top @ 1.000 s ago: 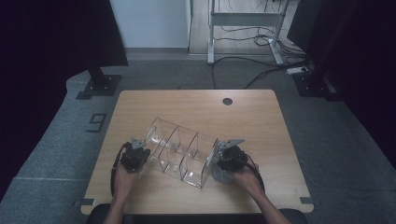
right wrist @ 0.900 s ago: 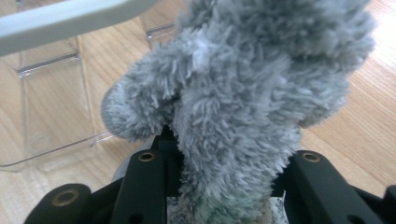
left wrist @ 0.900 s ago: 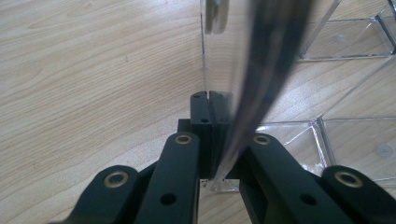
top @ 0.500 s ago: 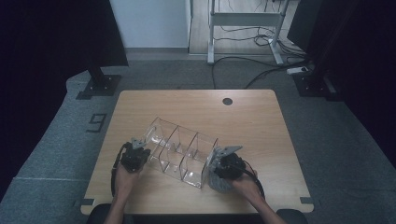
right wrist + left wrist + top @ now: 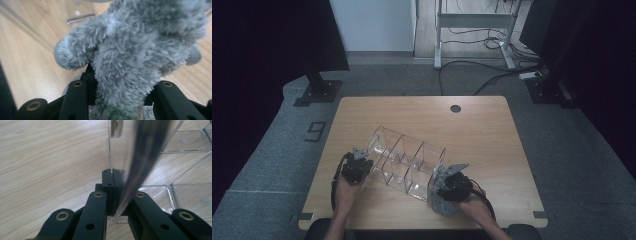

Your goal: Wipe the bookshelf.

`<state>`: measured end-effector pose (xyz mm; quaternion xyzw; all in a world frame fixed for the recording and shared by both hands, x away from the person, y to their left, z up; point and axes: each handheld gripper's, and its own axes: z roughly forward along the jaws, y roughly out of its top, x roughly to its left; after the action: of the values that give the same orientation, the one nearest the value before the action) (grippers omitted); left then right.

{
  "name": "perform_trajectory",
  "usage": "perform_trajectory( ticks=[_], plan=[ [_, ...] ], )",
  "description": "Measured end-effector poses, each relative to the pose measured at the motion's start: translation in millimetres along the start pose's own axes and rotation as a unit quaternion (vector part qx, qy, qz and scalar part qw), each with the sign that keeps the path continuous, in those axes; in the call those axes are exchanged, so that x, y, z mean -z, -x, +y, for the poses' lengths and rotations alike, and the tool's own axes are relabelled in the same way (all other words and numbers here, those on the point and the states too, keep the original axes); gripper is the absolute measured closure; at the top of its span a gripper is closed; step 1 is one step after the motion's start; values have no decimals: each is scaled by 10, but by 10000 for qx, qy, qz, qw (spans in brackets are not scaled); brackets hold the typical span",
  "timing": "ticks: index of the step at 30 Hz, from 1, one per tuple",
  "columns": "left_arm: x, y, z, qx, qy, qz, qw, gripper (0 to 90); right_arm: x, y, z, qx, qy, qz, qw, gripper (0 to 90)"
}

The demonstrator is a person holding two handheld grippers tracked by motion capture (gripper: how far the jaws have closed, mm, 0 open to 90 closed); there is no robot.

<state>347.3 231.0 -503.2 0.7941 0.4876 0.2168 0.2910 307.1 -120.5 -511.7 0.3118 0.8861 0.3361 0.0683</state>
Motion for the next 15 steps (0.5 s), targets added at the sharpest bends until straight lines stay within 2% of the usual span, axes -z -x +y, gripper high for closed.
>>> perform_trajectory(
  ticks=[15],
  plan=[
    [-1,5,2,13,-17,15,10000,869,68,-293,-77,178,-22,437,9989,594]
  ],
)
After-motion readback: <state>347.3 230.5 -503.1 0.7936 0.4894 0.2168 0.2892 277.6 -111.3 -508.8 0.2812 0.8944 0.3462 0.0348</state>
